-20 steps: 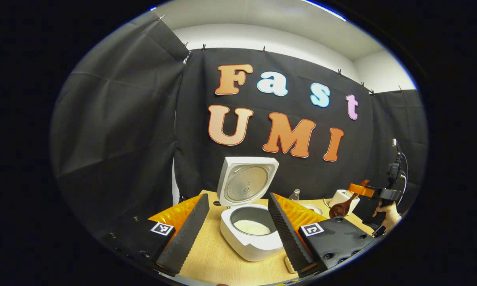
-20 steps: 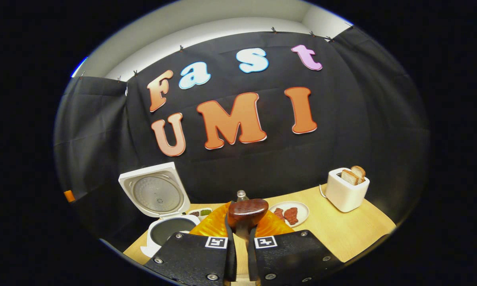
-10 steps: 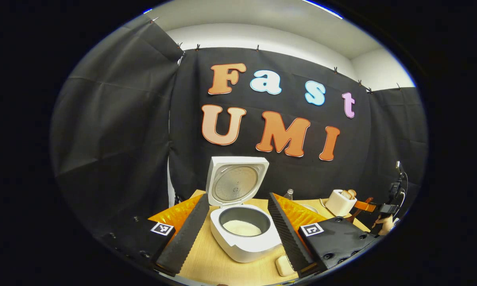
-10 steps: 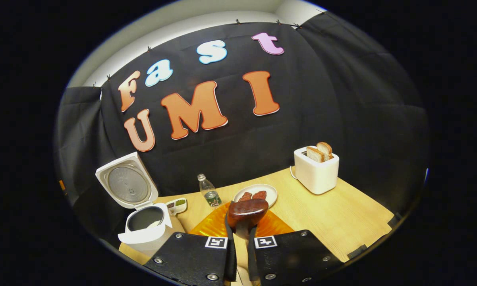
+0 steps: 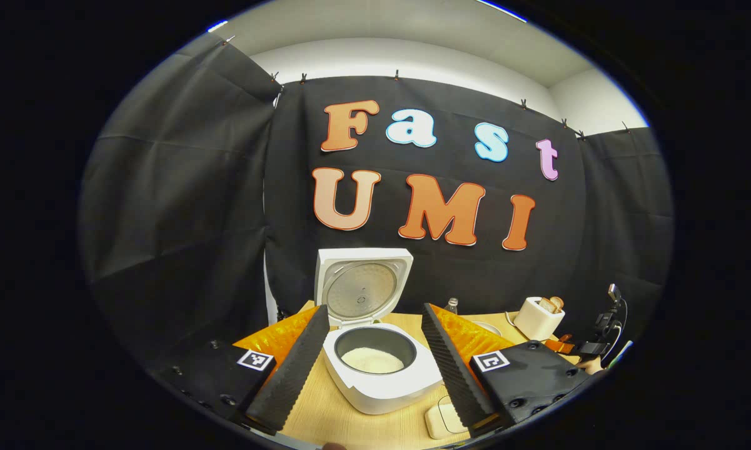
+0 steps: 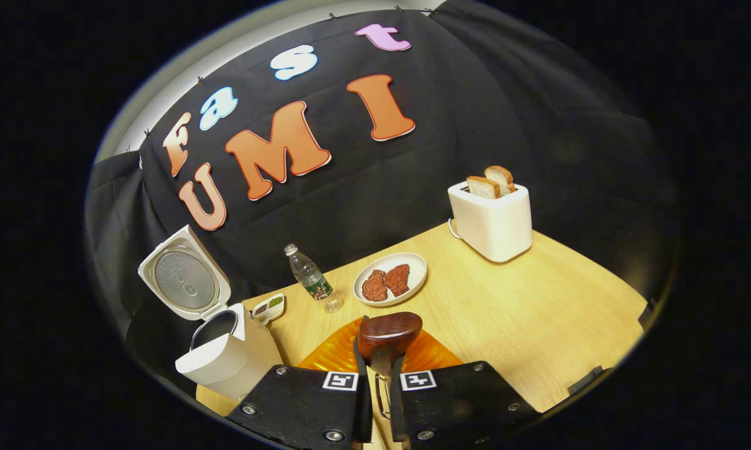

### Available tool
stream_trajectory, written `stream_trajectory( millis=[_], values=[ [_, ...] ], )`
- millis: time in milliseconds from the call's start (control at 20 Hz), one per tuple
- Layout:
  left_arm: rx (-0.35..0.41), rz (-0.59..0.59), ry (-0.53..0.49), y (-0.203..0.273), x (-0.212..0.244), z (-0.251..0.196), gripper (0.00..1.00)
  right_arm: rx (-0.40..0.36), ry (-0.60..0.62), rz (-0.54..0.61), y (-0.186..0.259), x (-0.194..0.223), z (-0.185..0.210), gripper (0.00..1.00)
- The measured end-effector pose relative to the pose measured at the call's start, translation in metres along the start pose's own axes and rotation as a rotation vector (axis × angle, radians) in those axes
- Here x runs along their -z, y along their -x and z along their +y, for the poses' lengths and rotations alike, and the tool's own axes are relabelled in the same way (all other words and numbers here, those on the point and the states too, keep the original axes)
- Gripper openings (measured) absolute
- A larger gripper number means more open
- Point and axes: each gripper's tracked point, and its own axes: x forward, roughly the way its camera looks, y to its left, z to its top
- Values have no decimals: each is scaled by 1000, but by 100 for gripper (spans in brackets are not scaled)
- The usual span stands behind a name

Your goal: Close the left gripper, press the button to open the rice cooker; take a wooden spoon from the chopstick holder with the right hand, scoop a spoonful of rice and pour it into the rice cooker, then put the wooden spoon back into the chopstick holder.

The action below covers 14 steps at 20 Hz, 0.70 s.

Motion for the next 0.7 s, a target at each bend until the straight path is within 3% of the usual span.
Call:
stream_trajectory(
  millis=[500,700],
  values=[
    [-37,30,-4,4,10,-9,100,-24,-164,47,-8,13,-27,13],
    [-42,28,-10,2,5,-16,100,29,-202,58,-3,19,-47,21]
  ],
)
